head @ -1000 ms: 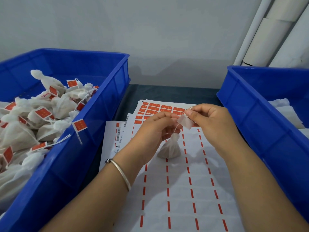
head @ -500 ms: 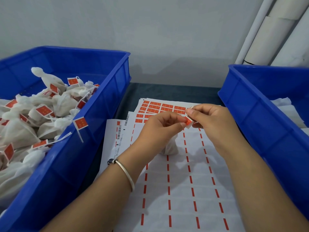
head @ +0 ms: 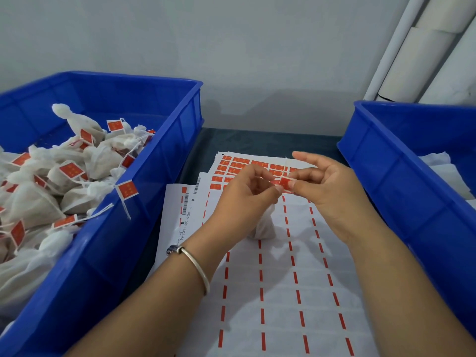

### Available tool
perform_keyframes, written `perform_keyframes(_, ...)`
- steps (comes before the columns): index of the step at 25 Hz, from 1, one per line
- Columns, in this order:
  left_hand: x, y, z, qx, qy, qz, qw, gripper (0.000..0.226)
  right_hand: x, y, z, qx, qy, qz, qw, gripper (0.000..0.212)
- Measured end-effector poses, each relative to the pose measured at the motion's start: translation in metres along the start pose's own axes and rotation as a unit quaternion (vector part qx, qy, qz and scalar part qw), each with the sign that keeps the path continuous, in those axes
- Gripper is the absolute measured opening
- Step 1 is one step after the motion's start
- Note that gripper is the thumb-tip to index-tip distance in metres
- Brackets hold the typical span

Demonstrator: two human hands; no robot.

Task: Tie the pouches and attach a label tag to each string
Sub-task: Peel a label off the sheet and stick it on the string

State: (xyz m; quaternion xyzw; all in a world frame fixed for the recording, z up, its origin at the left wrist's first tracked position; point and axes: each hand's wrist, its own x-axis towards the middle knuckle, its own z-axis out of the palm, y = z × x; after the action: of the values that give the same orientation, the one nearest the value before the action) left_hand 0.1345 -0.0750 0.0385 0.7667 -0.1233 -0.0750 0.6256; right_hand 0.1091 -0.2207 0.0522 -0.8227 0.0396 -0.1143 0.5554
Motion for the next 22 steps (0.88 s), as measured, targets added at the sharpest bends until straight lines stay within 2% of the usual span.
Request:
perform_keyframes(5, 0.002, -0.002, -0.003, 0.047, 0.031, 0.035, 0.998, 0.010, 0.000, -0.002, 0.003, -0.020, -0.033, -0.022, 0.999, 0.062)
perform_keyframes(10, 0.003, -0.002, -0.008, -0.004, 0.033, 0.049, 0.998, 0.012, -0.002, -0.002, 0.005, -0.011, -0.028, -0.024, 0.999, 0.061)
perform_keyframes(16, 0.001, 0.000, -0.010, -0.021, 0.038, 0.053, 0.998, 0.011, -0.006, -0.008, 0.004, 0.013, -0.018, -0.034, 0.999, 0.047)
perform_keyframes(19, -0.001, 0.005, -0.016, 0.009, 0.031, 0.060, 0.998, 0.010, -0.008, -0.010, 0.005, 0.025, -0.021, -0.039, 0.999, 0.047)
perform_keyframes(22, -0.005, 0.013, -0.024, 0.088, 0.038, 0.078, 0.992, 0.012, -0.009, -0.017, 0.009, 0.012, -0.014, -0.045, 0.999, 0.047)
